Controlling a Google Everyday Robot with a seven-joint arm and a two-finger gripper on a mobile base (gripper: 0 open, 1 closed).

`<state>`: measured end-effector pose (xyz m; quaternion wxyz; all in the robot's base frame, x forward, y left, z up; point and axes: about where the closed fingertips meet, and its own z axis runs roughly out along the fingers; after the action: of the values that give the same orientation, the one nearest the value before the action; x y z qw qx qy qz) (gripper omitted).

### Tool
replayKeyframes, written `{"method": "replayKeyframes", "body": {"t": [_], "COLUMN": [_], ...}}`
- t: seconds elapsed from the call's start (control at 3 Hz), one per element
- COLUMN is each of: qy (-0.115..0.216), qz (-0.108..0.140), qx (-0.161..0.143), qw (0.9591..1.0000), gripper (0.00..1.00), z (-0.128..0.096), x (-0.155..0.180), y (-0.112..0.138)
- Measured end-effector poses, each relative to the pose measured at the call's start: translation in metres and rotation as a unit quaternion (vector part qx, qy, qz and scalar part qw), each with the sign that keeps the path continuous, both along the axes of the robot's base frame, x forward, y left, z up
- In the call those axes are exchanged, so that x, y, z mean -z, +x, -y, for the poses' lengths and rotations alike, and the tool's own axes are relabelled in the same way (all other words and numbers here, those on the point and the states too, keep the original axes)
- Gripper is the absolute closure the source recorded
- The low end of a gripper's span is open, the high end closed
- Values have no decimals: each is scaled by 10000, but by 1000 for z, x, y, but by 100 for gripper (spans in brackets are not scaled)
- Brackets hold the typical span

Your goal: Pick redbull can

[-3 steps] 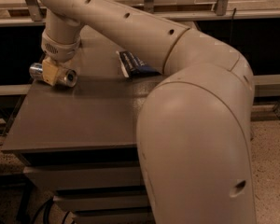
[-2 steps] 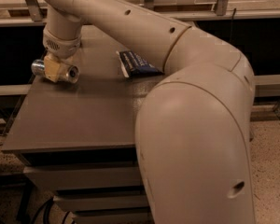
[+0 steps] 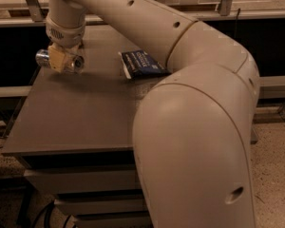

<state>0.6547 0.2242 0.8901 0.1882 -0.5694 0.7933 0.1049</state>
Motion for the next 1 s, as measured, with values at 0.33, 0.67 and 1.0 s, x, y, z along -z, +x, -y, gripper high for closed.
{"method": "replayKeyframes", "body": {"t": [0.33, 0.67, 1.0], "qy": [-31, -19, 51], "qz": [143, 222, 344], "qx": [22, 31, 14], "qw": [9999, 9997, 9994], "gripper": [100, 100, 100], "z": [11, 22, 41], "x": [-16, -29, -55], "y": [9, 17, 34]}}
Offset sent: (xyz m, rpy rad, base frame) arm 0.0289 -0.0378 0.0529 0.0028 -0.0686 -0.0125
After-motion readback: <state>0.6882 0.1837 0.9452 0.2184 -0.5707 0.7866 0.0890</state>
